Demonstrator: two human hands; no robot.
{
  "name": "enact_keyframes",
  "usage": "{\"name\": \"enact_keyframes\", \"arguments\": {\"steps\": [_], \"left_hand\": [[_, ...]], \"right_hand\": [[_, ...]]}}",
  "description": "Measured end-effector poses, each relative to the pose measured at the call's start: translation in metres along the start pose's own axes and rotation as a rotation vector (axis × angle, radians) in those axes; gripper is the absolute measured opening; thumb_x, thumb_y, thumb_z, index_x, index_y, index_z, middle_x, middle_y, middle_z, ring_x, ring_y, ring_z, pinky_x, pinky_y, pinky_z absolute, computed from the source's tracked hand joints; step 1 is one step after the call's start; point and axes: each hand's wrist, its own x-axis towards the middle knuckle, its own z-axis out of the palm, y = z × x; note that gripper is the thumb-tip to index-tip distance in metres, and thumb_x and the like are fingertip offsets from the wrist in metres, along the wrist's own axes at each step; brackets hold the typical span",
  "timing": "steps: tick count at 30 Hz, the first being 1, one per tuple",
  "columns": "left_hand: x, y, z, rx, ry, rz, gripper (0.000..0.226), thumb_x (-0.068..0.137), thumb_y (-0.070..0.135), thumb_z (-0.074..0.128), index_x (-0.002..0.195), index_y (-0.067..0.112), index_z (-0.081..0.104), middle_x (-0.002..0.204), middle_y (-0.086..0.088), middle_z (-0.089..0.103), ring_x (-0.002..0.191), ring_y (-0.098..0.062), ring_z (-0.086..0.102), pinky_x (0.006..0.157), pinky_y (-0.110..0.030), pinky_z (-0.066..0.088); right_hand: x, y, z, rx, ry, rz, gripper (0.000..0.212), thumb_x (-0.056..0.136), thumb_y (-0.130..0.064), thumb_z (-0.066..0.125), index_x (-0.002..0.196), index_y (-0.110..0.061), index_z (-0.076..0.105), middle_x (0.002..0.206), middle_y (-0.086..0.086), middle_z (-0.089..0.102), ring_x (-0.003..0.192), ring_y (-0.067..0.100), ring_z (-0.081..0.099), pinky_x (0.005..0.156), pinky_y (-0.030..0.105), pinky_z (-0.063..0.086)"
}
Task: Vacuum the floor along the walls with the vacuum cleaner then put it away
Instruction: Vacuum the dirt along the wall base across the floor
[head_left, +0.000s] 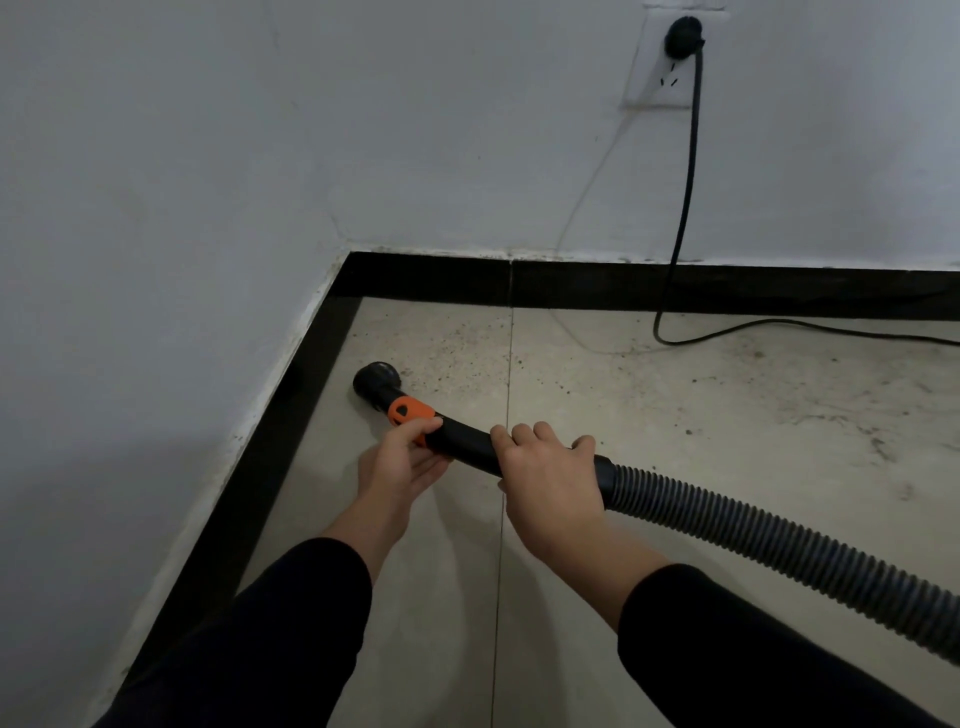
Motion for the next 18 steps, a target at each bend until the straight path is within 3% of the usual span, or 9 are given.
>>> {"name": "enact_keyframes", "arguments": {"steps": [6, 12, 18], "left_hand": [[-0.007, -0.006, 0.006, 0.031, -0.016, -0.003, 0.023, 0.074, 0.015, 0.077, 0.092, 0.008, 0.064, 0.072, -0.011, 0.074, 0.067, -0.020, 0.074, 0.056, -0.024, 0.056], [-0.012, -0.011, 0.014, 0.062, -0.033, -0.016, 0.026, 0.074, 0.016, 0.078, 0.094, 0.007, 0.065, 0.090, -0.018, 0.073, 0.075, -0.024, 0.074, 0.062, -0.027, 0.057], [-0.018, -0.013, 0.023, 0.087, -0.067, -0.042, 0.025, 0.075, 0.015, 0.077, 0.096, 0.006, 0.064, 0.088, -0.019, 0.074, 0.073, -0.024, 0.074, 0.057, -0.025, 0.057]], "right_hand": [[-0.008, 0.009, -0.006, -0.018, -0.029, 0.002, 0.049, 0.088, -0.018, 0.064, 0.130, -0.017, 0.040, 0.117, 0.001, 0.052, 0.109, 0.023, 0.046, 0.085, 0.047, 0.036], [-0.015, 0.019, -0.012, -0.030, -0.035, 0.012, 0.048, 0.089, -0.017, 0.063, 0.131, -0.017, 0.040, 0.118, 0.001, 0.052, 0.110, 0.023, 0.046, 0.086, 0.047, 0.036], [-0.022, 0.029, -0.016, -0.050, -0.051, 0.029, 0.046, 0.090, -0.017, 0.061, 0.131, -0.017, 0.040, 0.118, 0.001, 0.052, 0.110, 0.023, 0.045, 0.087, 0.048, 0.036]]}}
